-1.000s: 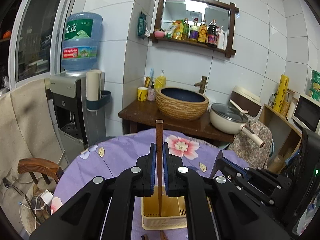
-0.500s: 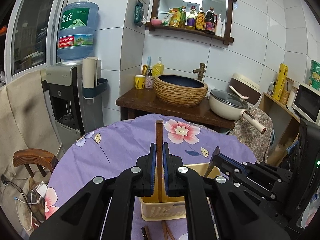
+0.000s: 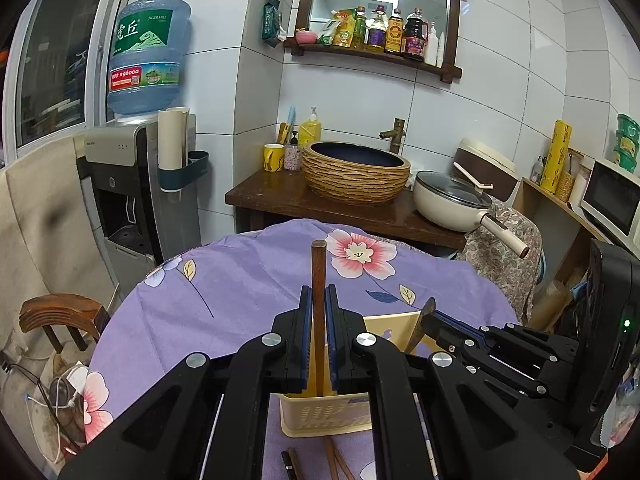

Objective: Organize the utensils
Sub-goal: 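Lower the chopstick into the holder and open the left tool while the right tool drops the spoon in, then move both tools back down toward the remaining utensils on the tablecloth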

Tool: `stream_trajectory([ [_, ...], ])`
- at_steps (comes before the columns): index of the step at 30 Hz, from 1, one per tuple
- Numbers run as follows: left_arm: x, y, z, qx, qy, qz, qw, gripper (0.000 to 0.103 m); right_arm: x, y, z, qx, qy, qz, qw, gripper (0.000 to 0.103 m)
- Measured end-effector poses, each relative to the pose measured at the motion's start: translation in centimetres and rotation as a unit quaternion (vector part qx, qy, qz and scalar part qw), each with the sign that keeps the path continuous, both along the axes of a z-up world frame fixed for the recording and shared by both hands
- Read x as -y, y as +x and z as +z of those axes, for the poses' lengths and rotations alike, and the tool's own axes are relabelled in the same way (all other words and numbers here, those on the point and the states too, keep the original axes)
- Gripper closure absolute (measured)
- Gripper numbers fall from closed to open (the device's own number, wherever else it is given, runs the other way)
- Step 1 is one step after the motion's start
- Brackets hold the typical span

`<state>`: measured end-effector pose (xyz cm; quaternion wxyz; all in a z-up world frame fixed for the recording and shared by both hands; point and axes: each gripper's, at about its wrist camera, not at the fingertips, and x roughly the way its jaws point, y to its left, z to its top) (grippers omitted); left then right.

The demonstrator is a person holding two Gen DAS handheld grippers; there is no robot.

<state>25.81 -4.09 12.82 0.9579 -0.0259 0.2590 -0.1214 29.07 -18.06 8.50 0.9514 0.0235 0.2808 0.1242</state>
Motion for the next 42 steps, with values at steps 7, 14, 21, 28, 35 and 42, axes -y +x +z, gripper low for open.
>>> stream_trajectory([
  [7,-0.1,0.2,0.1,-0.003,-0.006,0.006,1.0,0.096,0.3,-0.1,0.0,0.002,-0.001,-0.002,1.0,0.101],
  [14,-0.1,0.1,0.1,-0.001,-0.005,0.004,1.0,0.094,0.3,-0.5,-0.1,0.011,-0.004,0.006,1.0,0.101],
  [21,-0.6,-0.2,0.4,0.008,-0.016,0.003,0.9998,0.071,0.6,-0.8,-0.2,0.014,0.0,0.007,1.0,0.1],
  [28,-1.6,-1.4,0.7,0.026,-0.025,0.007,0.9993,0.054,1.1,-2.0,0.1,0.047,0.018,0.005,0.999,0.046],
  [35,-3.3,-3.7,0.1,0.042,-0.033,0.022,0.9983,0.034,2.0,-3.9,0.1,0.053,0.024,-0.005,0.998,0.045],
  [42,-4.9,-6.2,-3.1,0.01,-0.013,0.035,0.9993,0.011,3.1,-7.0,-1.8,0.016,0.012,-0.026,0.999,0.045],
])
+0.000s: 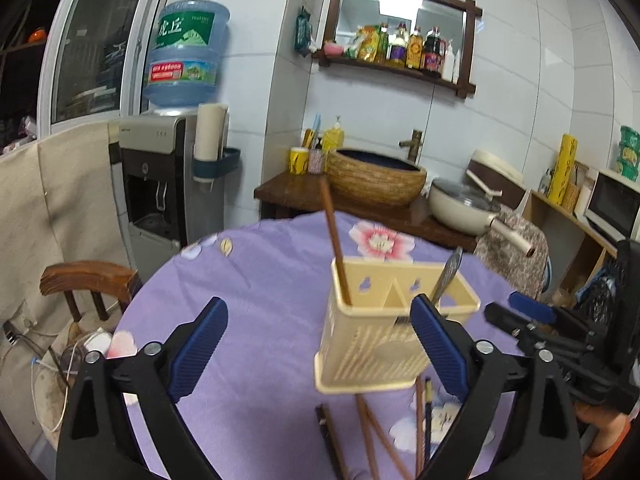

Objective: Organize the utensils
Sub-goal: 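Move both tools back down toward the remaining utensils on the tablecloth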

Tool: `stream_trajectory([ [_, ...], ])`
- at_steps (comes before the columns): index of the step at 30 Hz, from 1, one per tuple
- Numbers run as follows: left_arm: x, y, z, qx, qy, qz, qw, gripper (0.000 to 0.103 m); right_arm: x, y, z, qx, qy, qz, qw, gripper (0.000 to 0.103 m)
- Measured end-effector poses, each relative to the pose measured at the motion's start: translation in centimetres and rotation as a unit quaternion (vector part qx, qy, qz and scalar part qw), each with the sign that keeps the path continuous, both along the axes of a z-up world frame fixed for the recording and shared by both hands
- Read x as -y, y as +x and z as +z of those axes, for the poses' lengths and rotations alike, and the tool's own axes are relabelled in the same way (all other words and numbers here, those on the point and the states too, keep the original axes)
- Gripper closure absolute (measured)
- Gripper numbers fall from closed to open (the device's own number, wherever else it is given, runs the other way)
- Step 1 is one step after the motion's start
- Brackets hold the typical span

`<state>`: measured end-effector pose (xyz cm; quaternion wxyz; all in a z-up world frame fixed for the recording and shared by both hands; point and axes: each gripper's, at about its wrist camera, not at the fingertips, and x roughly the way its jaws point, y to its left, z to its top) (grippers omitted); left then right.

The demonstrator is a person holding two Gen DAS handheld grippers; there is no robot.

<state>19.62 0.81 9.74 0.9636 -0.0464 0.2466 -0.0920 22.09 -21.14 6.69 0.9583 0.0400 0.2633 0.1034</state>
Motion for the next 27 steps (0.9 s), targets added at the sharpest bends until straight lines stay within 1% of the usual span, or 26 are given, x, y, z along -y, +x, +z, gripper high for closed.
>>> stream_trajectory([
  [6,-0.3,-1.8,-3.7,-0.037,0.028,0.001,0.9989,0.011,0.3,-2.6,-3.0,-0.045,-0.004,-0.002,0.999,0.045],
  [10,-0.2,-3.0,-5.9,-0.052,0.048,-0.002,0.9975,0.011,-0.3,-4.2,-5.0,-0.06,-0.036,-0.004,0.998,0.045],
  [12,-0.2,-3.5,-6.9,-0.063,0.047,-0.005,0.9969,0.011,-0.4,-4.9,-6.3,-0.076,-0.048,-0.012,0.996,0.045],
  [16,-0.4,-4.1,-8.6,-0.085,0.044,-0.007,0.9954,0.012,-0.2,-5.9,-8.5,-0.114,-0.05,-0.014,0.992,0.045],
  [21,-0.2,-4.8,-10.3,-0.102,0.04,-0.012,0.9939,0.012,0.2,-7.1,-10.6,-0.143,-0.05,-0.031,0.988,0.05],
  [25,0.1,-5.3,-11.1,-0.108,0.04,-0.015,0.9932,0.014,0.4,-7.7,-11.8,-0.162,-0.048,-0.039,0.985,0.057],
  [27,0.3,-5.5,-11.5,-0.114,0.04,-0.021,0.9924,0.018,0.5,-7.8,-12.2,-0.17,-0.042,-0.043,0.984,0.061],
])
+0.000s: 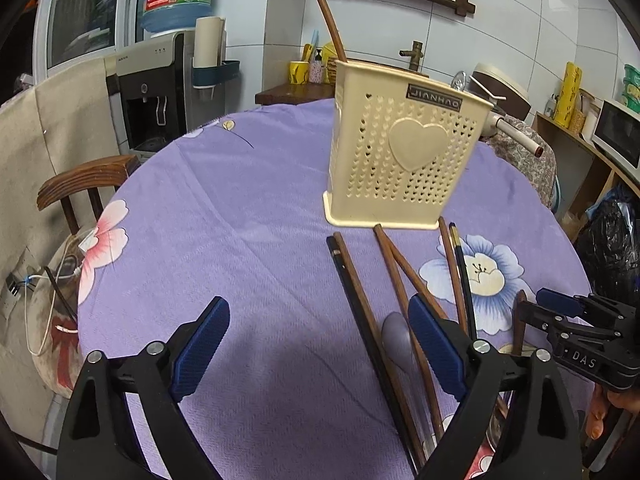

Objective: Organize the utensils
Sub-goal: 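Move both tools back down toward the remaining utensils on the tablecloth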

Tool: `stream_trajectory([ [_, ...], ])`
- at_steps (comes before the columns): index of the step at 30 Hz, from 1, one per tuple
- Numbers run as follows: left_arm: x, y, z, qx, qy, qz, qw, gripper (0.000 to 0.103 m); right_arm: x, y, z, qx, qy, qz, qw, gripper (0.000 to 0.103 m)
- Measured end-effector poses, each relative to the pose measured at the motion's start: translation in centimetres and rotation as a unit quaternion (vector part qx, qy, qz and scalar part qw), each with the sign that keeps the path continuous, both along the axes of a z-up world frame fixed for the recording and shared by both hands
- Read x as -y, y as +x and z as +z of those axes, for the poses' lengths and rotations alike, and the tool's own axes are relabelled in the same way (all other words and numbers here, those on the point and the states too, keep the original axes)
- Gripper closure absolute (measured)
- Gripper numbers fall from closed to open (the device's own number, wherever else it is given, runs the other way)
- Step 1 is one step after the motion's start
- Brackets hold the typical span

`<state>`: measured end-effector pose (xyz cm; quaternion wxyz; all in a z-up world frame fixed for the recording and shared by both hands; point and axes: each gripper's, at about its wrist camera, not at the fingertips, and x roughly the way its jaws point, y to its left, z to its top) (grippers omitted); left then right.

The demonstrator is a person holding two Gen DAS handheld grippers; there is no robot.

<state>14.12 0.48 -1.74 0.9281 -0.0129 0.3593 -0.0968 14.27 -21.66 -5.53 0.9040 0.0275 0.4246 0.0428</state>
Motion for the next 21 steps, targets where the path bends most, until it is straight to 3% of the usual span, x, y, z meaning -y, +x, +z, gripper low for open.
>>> stream_trajectory([
  [7,1.0,-0.4,-0.9,-0.012,-0.002,-0.021,0.9997,0.027,0.2,0.2,-0.7,-0.02,0.019,-0.009,1.0,0.065],
  [12,1.6,-0.1,-1.5,-0.025,-0.002,-0.031,0.9992,0.042,0.2,0.5,-1.0,-0.026,0.031,-0.009,0.999,0.071],
  [21,1.9,1.2,-1.2,-0.034,-0.003,-0.034,0.9989,0.053,-0.1,1.8,-1.0,-0.033,0.042,-0.003,0.999,0.076],
])
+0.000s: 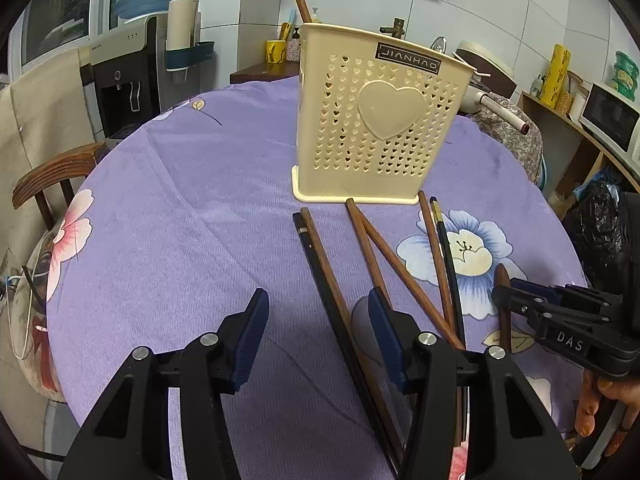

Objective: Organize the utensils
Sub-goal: 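Move both tools back down toward the remaining utensils on the tablecloth, then grasp another wooden chopstick with the left tool while the right tool grips a wooden-handled spoon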

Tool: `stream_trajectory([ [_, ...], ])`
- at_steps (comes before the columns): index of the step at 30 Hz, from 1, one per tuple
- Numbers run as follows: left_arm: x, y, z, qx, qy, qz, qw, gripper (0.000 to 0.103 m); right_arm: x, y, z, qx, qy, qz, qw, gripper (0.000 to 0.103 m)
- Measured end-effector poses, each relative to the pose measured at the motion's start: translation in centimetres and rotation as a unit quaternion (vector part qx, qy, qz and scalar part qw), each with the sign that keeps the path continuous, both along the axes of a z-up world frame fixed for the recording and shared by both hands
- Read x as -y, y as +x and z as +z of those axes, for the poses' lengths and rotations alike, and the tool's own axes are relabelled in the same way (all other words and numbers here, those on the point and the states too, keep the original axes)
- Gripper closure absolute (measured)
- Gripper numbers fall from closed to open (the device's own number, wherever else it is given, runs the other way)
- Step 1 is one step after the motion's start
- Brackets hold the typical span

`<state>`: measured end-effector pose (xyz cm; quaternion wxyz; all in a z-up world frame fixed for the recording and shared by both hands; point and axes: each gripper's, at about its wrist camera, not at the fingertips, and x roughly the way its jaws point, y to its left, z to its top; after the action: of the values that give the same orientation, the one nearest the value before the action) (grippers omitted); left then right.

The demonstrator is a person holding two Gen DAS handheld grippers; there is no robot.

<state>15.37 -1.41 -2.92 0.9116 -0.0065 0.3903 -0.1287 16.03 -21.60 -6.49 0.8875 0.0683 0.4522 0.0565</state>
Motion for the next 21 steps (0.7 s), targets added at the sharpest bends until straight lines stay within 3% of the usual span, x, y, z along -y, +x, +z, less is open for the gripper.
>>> stream_trajectory([
  [4,1.1,1.0,0.8,0.002,0.004,-0.016,0.9999,0.057,-0.5,0.8,0.1,-0.004,-0.001,0.011,1.0,0.079],
  [8,3.0,2.5,0.5,-0.016,0.02,-0.041,0.9988,0.067,-0.8,1.5,0.1,-0.008,-0.007,0.019,1.0,0.081],
  [13,5.0,3.9,-0.4,-0.038,0.042,-0.064,0.9963,0.072,-1.0,2.2,0.1,-0.016,-0.016,0.026,0.999,0.081],
  [21,6.0,4.9,-1.4,-0.058,0.069,-0.066,0.9937,0.081,-1.3,2.9,0.1,-0.022,-0.029,0.026,0.999,0.081],
])
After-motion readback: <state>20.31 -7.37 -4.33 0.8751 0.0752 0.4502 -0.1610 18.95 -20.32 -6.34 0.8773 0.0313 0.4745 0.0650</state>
